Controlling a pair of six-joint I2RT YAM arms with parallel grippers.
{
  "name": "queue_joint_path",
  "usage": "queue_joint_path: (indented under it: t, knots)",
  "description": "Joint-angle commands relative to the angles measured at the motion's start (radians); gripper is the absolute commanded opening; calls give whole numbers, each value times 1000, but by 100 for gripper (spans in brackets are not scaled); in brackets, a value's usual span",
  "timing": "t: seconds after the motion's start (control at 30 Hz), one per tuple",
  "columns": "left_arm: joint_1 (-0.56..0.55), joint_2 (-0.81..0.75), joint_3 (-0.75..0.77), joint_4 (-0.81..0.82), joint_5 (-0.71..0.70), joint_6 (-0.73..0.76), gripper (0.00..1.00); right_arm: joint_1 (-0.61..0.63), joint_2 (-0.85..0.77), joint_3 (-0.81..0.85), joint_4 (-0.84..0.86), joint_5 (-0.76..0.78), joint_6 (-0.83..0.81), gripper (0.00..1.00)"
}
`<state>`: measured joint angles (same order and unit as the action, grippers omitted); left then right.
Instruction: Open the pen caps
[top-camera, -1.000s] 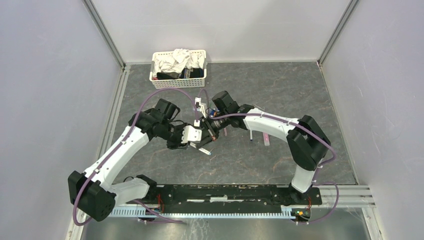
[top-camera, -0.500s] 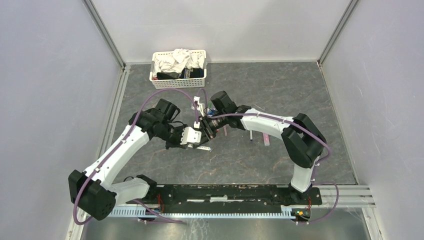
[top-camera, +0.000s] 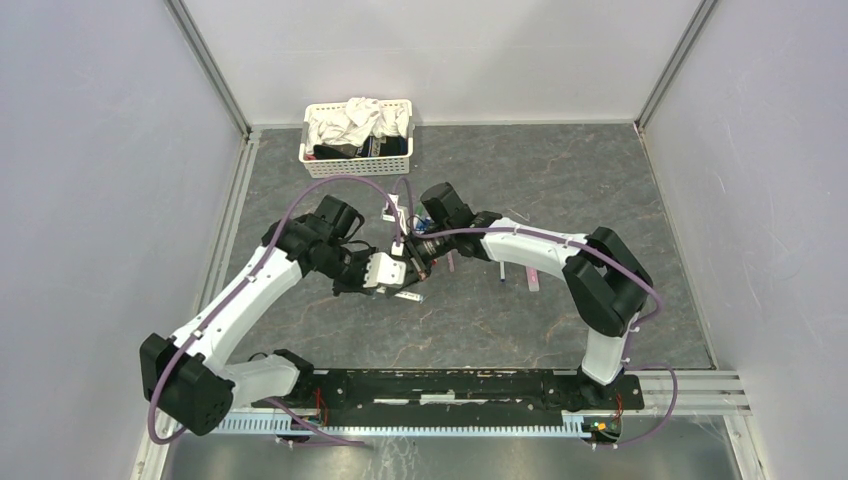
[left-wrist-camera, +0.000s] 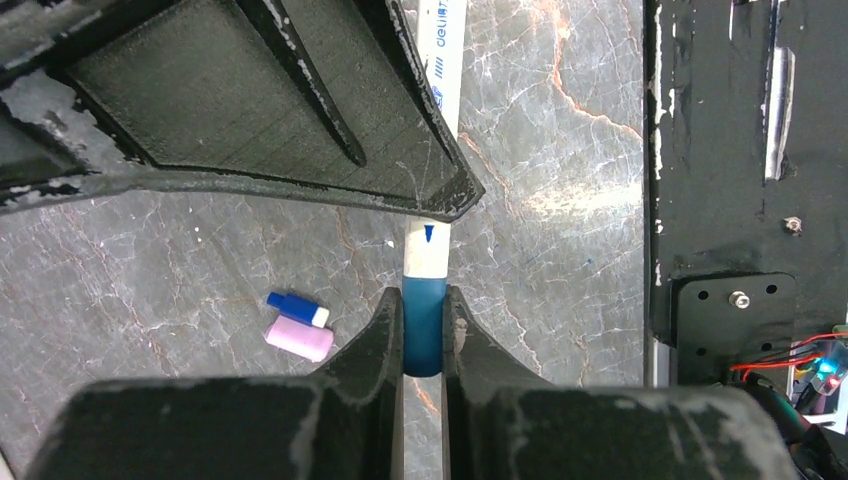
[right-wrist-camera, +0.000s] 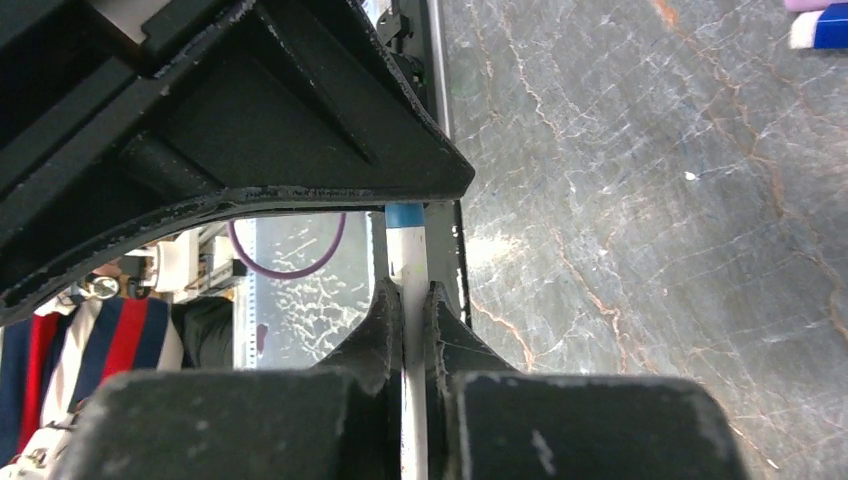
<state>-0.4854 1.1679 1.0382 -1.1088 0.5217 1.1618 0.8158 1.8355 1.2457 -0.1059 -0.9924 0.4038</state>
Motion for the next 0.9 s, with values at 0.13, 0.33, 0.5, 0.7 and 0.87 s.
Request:
queue_joint_path:
  t: [0.13,0.33,0.5,0.7,0.87]
  knots:
    - [90,50,47,36,-176,85,2,-48,-101,-137,-146,127,-144,0]
    - [236,118,70,83,-196,154,2,-106,-180,-240,-166,162,-185,0]
    - [249,146,40,196,-162,75,2,-175,-223,-255,-185,220,-189,0]
    - [248,233,8,377,-111,-131,3,-282,-281,-276,-250,566,-165,0]
    - [247,345,7,457,-138,-243,12,-350,-376,-377,-221,834,-109,0]
